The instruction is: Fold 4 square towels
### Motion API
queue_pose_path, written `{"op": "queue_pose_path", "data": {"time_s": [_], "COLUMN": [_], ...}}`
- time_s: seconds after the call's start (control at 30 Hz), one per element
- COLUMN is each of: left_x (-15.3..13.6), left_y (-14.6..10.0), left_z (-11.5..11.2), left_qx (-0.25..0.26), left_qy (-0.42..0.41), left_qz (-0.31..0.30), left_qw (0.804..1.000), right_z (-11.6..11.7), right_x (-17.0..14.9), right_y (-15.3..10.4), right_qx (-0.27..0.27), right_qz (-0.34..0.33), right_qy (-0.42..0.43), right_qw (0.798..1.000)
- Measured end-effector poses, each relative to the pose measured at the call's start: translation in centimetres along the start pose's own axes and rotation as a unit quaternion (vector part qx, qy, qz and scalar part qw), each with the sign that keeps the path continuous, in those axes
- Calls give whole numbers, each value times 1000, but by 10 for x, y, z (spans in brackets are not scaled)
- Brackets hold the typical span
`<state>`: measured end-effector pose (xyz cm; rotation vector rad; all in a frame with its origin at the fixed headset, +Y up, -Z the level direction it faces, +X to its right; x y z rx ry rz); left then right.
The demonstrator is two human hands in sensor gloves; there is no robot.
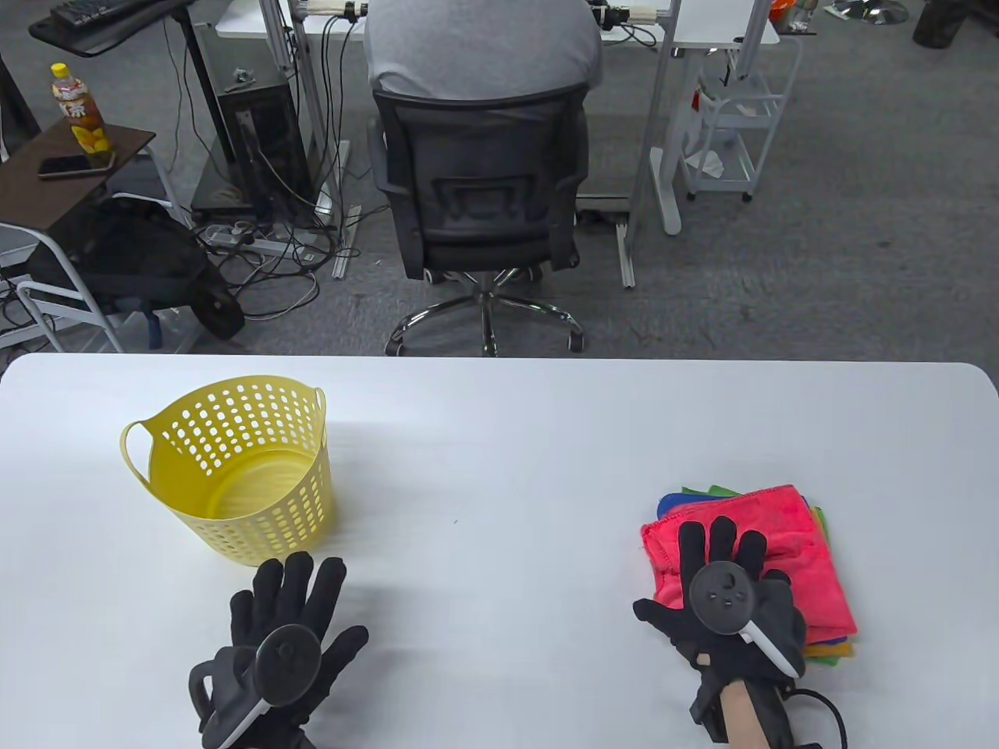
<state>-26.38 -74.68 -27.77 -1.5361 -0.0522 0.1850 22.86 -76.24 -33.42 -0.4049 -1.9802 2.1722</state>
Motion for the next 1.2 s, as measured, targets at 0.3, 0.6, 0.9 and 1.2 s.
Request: {"op": "queue_pose_path", "data": {"time_s": [0.3, 0.6, 0.9, 1.2], "left_x": [-32, -27, -27, -28], "left_y": [16, 16, 13, 13], "left_z": [-19, -25, -24, -23], "left_qx": [-32, -50, -41, -42], "left_qy": [2, 5, -1, 0], "left_qz": [50, 41, 37, 39], "left_qw": [998, 998, 998, 998], "right_z": [25, 32, 21, 21], "right_x": [9, 31, 10, -1], "right_y": [-9, -18, -15, -12], "right_qx": [50, 52, 40, 47], "right_qz": [-35, -70, -32, -14], "right_qy": [-70, -74, -53, -46], "right_qw": [996, 993, 997, 998]}}
Point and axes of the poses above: the tracker on the back of each hand, its own x axis roughly to the thumb side, its own y axis roughly from the wrist to the fingertips, z = x × y, the point moved 4 cm from there along y, roughly from the wrist to the fingertips, and after that the axes turned 5 degrees about z, right-handed, at the moved point
